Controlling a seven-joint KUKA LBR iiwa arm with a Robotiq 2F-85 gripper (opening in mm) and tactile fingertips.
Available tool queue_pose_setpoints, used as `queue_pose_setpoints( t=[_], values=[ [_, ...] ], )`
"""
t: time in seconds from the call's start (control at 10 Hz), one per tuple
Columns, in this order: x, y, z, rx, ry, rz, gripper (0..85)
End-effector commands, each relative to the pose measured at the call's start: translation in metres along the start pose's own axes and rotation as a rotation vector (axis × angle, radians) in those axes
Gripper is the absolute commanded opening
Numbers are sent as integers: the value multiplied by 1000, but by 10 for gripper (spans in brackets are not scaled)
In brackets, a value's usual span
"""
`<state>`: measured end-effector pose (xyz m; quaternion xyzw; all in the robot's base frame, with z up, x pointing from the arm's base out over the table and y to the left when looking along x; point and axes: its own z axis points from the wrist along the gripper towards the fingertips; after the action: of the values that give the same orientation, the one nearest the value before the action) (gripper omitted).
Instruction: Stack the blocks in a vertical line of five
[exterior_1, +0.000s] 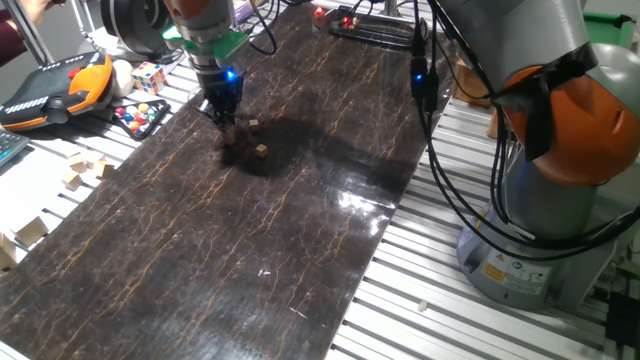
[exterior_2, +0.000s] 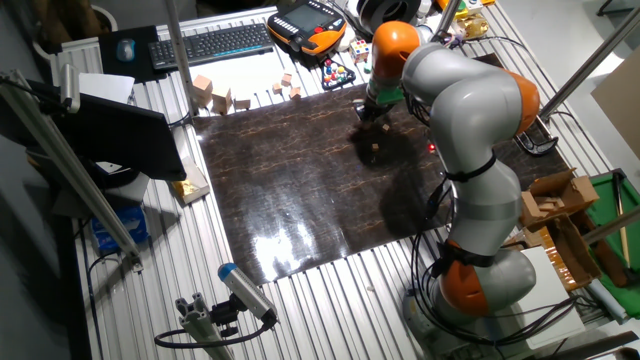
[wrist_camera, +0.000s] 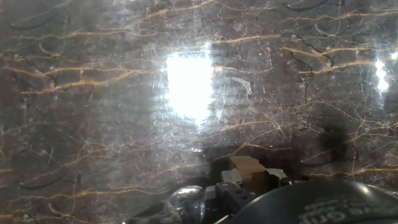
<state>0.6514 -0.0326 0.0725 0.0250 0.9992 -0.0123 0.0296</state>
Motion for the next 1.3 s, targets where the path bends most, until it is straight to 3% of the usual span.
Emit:
queue_pose_setpoints(
  t=[0.0,0.5,1.2],
  values=[
    [0,0,0,-2,1,-2,270],
    [0,0,0,4,0,-6,283],
    [0,-1,-2,5,6,16,373]
  ],
)
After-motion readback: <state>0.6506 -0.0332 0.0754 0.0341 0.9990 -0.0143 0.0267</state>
